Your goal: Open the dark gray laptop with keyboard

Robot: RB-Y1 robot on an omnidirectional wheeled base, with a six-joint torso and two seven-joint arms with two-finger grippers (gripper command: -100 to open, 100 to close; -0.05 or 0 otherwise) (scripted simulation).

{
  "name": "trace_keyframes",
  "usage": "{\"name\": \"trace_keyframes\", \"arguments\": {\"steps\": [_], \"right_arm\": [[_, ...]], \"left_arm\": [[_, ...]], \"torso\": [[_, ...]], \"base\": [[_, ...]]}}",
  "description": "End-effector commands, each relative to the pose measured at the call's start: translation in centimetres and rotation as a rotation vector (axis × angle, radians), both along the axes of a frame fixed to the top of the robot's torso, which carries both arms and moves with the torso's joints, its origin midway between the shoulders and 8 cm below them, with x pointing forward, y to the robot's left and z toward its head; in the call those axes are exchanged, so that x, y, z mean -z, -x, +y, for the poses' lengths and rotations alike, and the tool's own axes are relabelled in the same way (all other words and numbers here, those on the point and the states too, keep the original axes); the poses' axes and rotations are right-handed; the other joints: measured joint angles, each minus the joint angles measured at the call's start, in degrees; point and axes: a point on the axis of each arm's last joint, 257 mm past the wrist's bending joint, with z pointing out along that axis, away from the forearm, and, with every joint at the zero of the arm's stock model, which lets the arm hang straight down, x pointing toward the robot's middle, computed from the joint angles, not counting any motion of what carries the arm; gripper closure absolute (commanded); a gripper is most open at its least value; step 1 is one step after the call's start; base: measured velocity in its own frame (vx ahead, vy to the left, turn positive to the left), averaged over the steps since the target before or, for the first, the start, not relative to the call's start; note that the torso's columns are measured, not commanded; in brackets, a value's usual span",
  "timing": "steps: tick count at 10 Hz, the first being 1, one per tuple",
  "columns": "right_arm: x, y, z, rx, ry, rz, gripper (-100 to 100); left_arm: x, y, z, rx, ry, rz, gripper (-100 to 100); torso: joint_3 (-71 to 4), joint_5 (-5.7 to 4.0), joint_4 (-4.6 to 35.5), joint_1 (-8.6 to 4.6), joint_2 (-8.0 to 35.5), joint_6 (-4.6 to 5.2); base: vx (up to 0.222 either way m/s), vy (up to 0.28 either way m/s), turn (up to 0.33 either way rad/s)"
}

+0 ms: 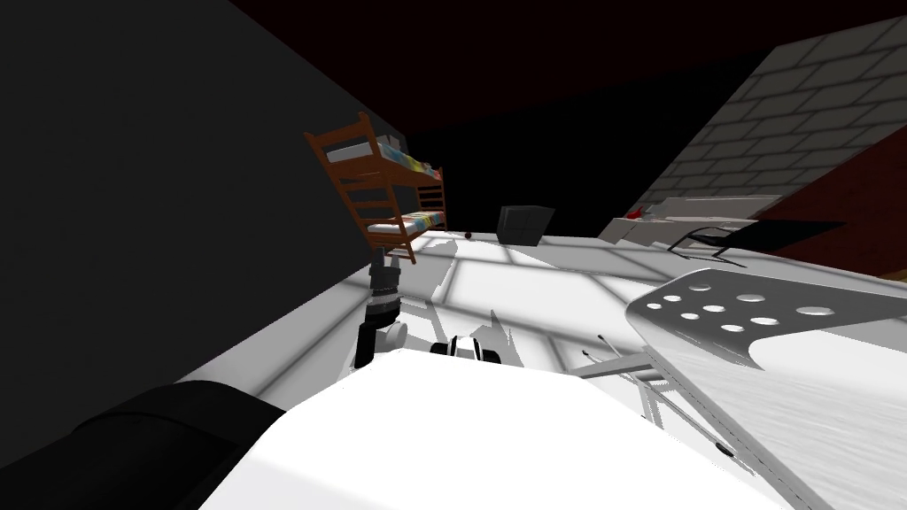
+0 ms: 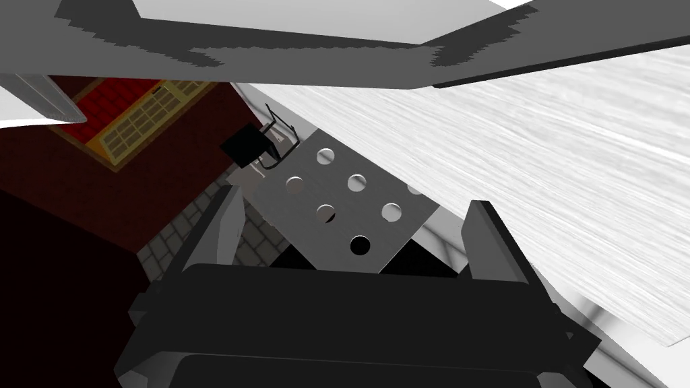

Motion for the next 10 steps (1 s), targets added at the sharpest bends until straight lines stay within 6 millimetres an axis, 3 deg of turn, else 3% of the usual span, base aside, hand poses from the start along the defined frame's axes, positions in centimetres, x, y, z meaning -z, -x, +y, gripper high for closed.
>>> {"name": "trace_keyframes", "arguments": {"steps": [1,3,4,6,7,8,9,10], "right_arm": [[1.9,-1.8,1.6,-0.082,-0.035,0.025,-100],[1.2,-2.6,1.0,-0.072,-0.02,-0.003,-100],[2.0,-4.9,1.9,-0.134,-0.035,-0.009,-100],[1.7,-4.3,1.6,-0.125,-0.028,-0.001,-100],[2.0,-4.9,1.9,-0.136,-0.034,-0.006,-100],[2.6,-7.1,2.8,-0.202,-0.045,-0.01,-100],[2.4,-6.3,2.4,-0.186,-0.037,-0.003,-100],[2.6,-7.1,2.8,-0.202,-0.045,-0.01,-100]], "left_arm": [[0.0,0.0,0.0,0.0,0.0,0.0,0],[0.0,0.0,0.0,0.0,0.0,0.0,0],[0.0,0.0,0.0,0.0,0.0,0.0,0],[0.0,0.0,0.0,0.0,0.0,0.0,0],[0.0,0.0,0.0,0.0,0.0,0.0,0],[0.0,0.0,0.0,0.0,0.0,0.0,0],[0.0,0.0,0.0,0.0,0.0,0.0,0],[0.0,0.0,0.0,0.0,0.0,0.0,0]], "torso": [[0.1,-0.03,0.0,-0.1,0.2,-0.02],[-0.1,0.05,-0.1,0.21,-0.2,-0.04],[-0.3,0.1,-0.1,0.29,-0.5,-0.06],[0.0,0.01,0.0,0.06,0.0,-0.02],[-0.1,0.02,0.0,0.08,-0.1,0.0],[-0.2,0.04,-0.1,0.15,-0.3,-0.04],[-0.1,0.02,0.0,0.05,-0.1,-0.08],[0.0,0.0,0.0,0.01,0.0,0.0]], "base": [[-0.162,-0.068,0.022],[-0.054,-0.013,-0.006],[-0.096,-0.031,0.054],[-0.09,-0.035,0.018],[-0.014,-0.014,-0.016],[-0.095,-0.043,0.038],[-0.122,-0.064,0.053],[-0.078,-0.038,0.0]]}}
